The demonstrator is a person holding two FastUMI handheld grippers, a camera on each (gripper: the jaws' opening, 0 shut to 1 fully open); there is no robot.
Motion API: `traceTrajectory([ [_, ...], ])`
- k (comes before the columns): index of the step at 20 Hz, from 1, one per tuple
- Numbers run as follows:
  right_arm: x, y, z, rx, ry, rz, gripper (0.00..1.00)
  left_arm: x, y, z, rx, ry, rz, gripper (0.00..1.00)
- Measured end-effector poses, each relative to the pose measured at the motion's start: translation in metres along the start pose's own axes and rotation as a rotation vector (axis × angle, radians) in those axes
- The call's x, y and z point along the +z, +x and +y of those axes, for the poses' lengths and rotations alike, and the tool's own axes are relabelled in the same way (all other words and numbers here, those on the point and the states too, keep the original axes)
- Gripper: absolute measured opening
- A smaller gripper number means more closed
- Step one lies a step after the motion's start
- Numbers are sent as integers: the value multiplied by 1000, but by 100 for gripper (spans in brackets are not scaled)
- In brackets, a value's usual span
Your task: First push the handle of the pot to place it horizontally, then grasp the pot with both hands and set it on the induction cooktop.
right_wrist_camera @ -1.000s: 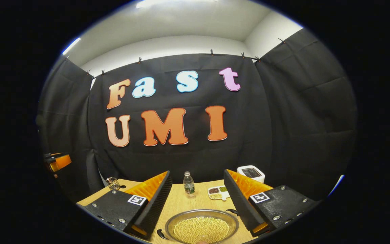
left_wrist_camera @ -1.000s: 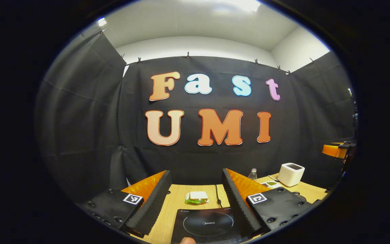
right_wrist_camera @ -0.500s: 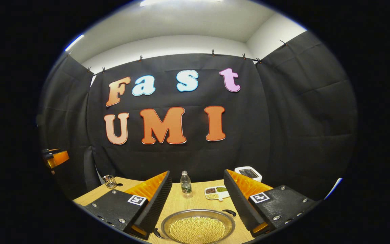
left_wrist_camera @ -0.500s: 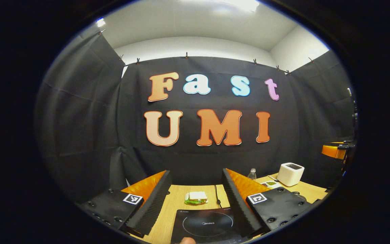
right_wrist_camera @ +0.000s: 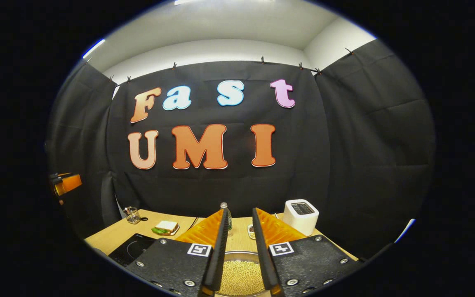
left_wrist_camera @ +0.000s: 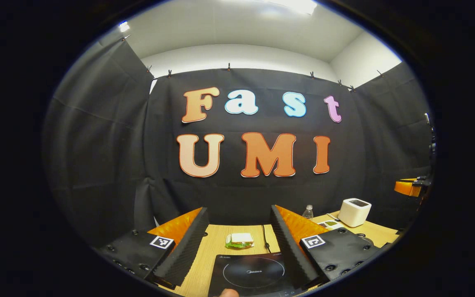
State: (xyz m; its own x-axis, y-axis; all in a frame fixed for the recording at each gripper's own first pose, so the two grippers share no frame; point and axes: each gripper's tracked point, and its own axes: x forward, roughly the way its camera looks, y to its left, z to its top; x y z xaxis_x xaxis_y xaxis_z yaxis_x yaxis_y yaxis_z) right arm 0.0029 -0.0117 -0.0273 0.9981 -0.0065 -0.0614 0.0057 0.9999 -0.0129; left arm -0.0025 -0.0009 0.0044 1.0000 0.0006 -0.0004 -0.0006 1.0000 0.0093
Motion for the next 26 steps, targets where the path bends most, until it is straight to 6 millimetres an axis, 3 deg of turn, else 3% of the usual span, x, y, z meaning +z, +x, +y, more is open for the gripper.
traceTrajectory([
  [1, -4, 0, 5, 13, -6, 8, 35, 0, 0, 0, -2, -2, 1, 97],
  [4, -16, -1, 16, 45, -30, 34, 16, -2, 0, 0, -5, -3, 6, 97],
  [8, -28, -4, 20, 56, -21, 55, 1, -2, 0, 1, -6, 1, 7, 97],
  [26, -141, -35, 49, 135, -47, 265, 0, -16, -6, 10, 6, 3, 38, 97],
])
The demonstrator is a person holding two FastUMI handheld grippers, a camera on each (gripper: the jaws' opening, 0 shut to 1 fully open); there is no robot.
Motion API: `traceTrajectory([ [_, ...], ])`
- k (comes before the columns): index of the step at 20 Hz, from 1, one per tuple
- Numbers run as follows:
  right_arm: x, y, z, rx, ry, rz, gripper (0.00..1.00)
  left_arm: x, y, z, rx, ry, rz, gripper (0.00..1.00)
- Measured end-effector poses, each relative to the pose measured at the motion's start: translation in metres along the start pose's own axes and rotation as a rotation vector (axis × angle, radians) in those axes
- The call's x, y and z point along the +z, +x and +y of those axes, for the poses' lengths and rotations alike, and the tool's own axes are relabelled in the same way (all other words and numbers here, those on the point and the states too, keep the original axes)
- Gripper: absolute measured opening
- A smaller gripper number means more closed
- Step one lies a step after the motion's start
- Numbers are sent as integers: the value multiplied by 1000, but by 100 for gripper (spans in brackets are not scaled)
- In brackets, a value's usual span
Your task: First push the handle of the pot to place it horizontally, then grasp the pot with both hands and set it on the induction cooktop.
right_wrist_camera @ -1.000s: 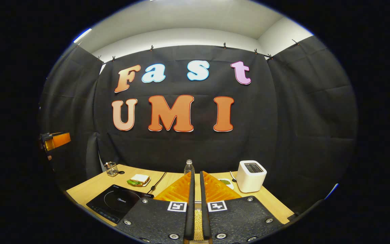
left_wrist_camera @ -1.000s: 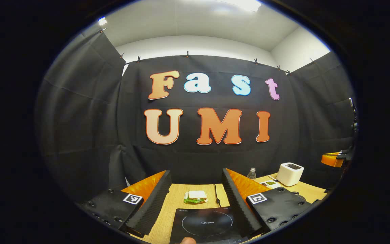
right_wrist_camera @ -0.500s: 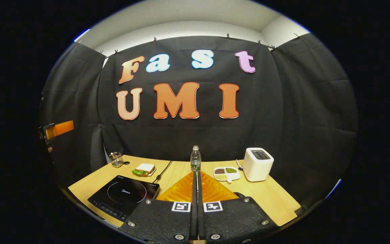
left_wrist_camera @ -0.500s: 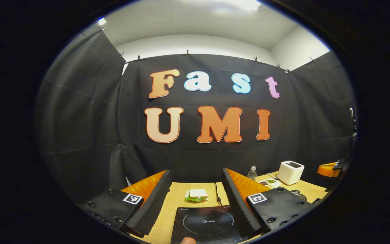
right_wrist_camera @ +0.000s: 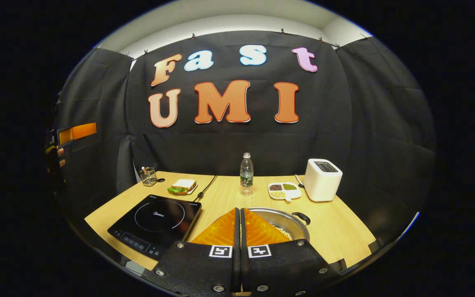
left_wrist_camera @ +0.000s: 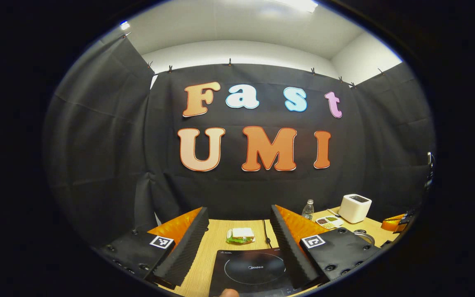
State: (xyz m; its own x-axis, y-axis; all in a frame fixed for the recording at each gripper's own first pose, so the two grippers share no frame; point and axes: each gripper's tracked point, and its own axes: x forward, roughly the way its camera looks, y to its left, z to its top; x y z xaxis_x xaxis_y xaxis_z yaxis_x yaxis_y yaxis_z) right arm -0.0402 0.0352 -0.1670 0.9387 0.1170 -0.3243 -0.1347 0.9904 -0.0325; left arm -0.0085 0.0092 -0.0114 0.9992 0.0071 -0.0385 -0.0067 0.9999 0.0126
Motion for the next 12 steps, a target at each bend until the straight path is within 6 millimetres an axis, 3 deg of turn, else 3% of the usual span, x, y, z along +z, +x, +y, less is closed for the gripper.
traceTrajectory([
  [12, -104, 4, 38, 80, -17, 212, 0, -16, -2, 7, 12, -1, 24, 97],
])
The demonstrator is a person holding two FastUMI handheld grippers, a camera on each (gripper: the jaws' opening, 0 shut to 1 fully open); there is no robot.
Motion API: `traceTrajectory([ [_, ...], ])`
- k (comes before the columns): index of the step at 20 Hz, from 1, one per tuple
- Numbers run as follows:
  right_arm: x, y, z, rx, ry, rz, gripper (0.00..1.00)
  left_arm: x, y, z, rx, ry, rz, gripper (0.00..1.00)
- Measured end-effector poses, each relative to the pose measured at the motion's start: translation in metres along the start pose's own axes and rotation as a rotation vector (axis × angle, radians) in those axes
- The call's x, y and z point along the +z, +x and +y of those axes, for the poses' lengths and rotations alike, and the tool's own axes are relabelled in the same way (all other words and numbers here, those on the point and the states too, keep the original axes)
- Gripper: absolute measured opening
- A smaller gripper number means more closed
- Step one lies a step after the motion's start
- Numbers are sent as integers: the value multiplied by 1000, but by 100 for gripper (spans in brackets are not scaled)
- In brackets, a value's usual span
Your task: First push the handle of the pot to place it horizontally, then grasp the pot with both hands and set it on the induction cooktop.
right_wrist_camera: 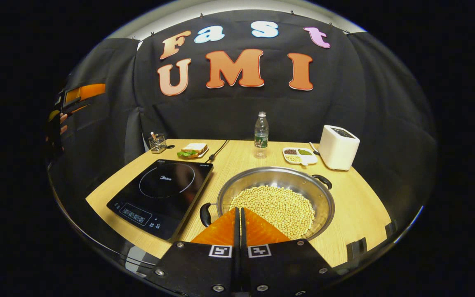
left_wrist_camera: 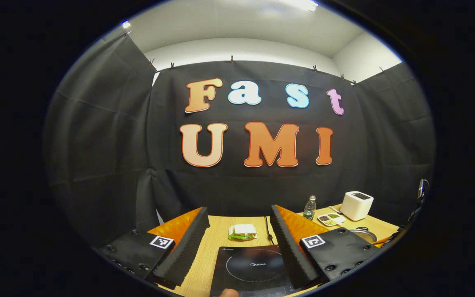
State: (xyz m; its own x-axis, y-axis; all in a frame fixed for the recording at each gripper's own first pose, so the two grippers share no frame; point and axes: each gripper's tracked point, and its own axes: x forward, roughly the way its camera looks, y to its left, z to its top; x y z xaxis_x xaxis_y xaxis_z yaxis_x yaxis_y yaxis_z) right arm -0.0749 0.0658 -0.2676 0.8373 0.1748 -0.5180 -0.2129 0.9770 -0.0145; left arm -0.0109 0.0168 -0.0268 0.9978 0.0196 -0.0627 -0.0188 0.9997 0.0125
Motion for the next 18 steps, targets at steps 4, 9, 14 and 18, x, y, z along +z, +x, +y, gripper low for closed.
traceTrajectory([
  [4, -27, 8, 15, 31, 0, 63, 0, -6, 0, 2, 0, -4, 12, 97],
  [9, -53, 17, 32, 64, -6, 128, 0, -15, 2, 10, 9, -6, 33, 97],
  [14, -74, 31, 44, 86, -10, 187, 0, -19, 5, 15, 22, -2, 44, 97],
  [18, -84, 42, 52, 97, -3, 220, 0, -11, 2, 16, 17, 4, 24, 97],
])
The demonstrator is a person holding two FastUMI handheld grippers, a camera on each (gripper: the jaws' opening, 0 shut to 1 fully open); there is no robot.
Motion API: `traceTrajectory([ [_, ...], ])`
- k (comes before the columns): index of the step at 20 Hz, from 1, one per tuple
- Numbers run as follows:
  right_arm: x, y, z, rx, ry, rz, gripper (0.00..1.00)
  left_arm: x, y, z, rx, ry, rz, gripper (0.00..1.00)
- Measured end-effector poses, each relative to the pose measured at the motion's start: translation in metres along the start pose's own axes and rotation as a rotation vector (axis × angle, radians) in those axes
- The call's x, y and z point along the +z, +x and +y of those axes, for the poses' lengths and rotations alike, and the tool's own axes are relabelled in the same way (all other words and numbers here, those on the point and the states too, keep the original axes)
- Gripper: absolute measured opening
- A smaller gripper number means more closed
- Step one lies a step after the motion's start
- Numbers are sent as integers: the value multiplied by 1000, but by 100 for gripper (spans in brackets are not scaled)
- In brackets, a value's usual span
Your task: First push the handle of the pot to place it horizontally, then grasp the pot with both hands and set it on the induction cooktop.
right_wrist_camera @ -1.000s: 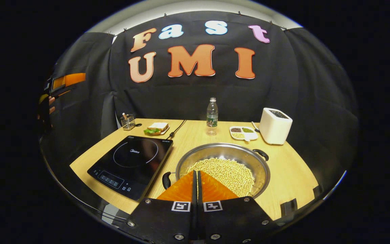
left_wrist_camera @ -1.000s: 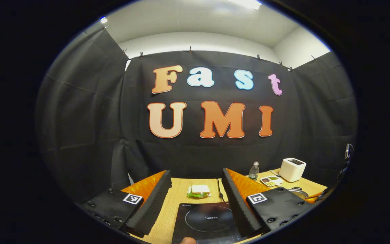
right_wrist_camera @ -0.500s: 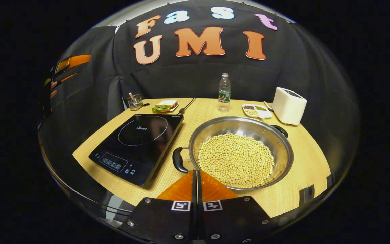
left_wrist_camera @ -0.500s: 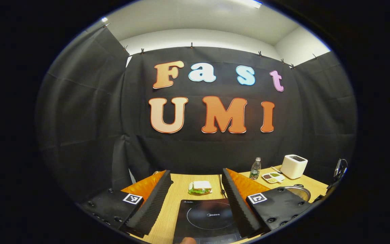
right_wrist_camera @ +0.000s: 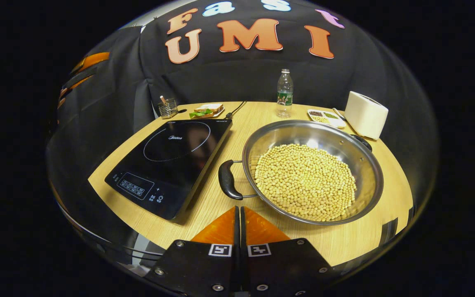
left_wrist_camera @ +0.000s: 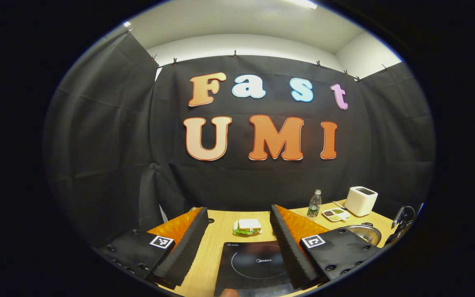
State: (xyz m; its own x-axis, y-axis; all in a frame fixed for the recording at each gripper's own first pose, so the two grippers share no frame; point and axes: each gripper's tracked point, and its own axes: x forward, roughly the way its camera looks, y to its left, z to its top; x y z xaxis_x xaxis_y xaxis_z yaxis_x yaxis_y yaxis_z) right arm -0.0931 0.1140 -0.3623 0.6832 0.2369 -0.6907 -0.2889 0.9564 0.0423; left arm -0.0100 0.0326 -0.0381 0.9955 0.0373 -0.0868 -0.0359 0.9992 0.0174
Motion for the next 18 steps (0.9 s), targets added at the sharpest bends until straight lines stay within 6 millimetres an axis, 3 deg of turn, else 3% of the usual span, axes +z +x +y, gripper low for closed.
traceTrajectory([
  [18, 20, 34, 23, 29, 25, 26, 0, 29, -21, 8, 11, 32, -64, 97],
])
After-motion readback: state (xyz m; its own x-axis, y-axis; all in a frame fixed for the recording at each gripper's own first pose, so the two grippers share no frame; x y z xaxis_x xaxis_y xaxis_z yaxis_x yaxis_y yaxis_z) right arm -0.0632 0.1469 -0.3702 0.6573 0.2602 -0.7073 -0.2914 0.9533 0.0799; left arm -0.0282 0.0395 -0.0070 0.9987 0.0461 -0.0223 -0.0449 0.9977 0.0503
